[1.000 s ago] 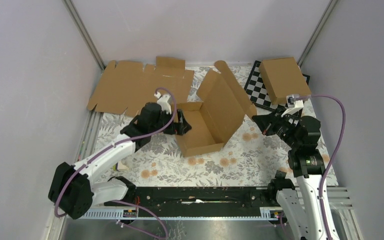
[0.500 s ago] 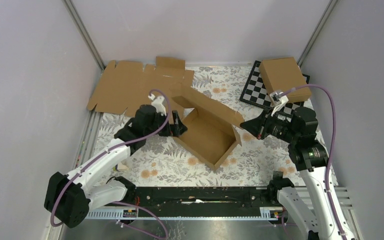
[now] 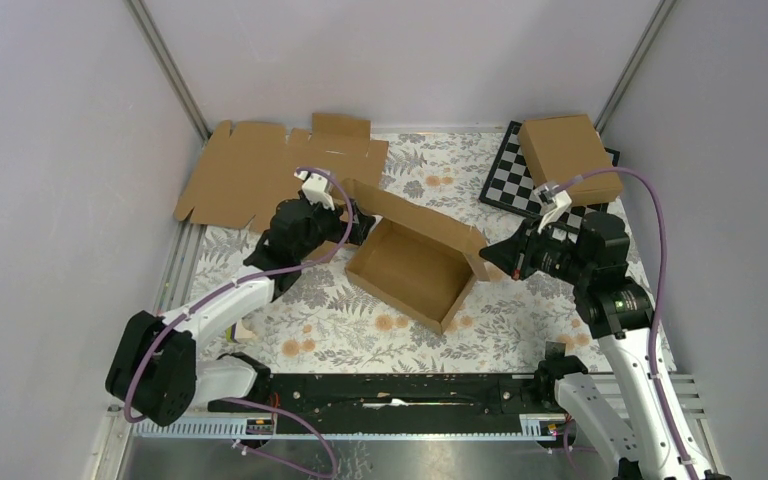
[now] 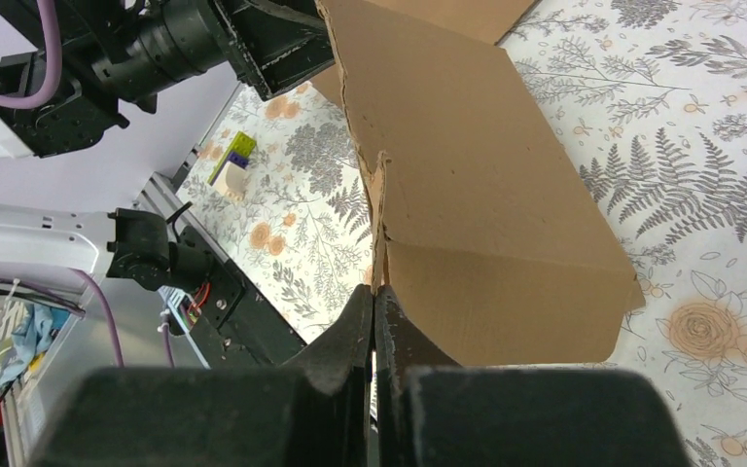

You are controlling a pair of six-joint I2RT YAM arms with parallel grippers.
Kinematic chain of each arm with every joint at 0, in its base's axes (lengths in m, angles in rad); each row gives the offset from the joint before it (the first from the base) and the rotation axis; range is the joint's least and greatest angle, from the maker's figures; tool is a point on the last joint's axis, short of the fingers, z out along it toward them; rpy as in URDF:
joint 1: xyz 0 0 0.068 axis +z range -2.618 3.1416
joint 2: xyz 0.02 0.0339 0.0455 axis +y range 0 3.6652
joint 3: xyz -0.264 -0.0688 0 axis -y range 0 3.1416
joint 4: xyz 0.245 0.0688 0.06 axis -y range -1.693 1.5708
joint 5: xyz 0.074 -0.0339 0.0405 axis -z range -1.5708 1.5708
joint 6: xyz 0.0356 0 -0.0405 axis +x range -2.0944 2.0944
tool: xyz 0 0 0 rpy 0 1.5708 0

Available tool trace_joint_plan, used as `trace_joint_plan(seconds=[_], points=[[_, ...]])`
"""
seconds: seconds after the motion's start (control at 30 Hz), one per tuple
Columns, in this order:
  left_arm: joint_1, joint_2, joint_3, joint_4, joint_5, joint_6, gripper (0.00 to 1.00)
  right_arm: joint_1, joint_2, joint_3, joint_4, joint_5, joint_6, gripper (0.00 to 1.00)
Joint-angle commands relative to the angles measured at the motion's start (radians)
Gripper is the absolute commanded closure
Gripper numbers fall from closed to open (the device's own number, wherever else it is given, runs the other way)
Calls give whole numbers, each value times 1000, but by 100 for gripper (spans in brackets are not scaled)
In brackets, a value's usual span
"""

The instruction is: Fold the paper box

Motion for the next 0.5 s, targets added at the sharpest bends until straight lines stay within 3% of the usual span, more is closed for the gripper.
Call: trace_joint_plan(seconds=[0.0, 0.13, 0.3, 0.47], points=[[1, 11, -18, 202, -17, 94, 8, 10, -6, 24, 17, 62, -1, 100], [7, -11, -23, 161, -40, 104, 7, 10, -22, 28, 40, 167, 24, 100], [63, 8, -6, 92, -24, 157, 7, 10, -4, 37, 57, 171, 32, 100], [97, 92, -2, 229, 244, 192, 7, 10, 10, 25, 76, 132, 39, 100]])
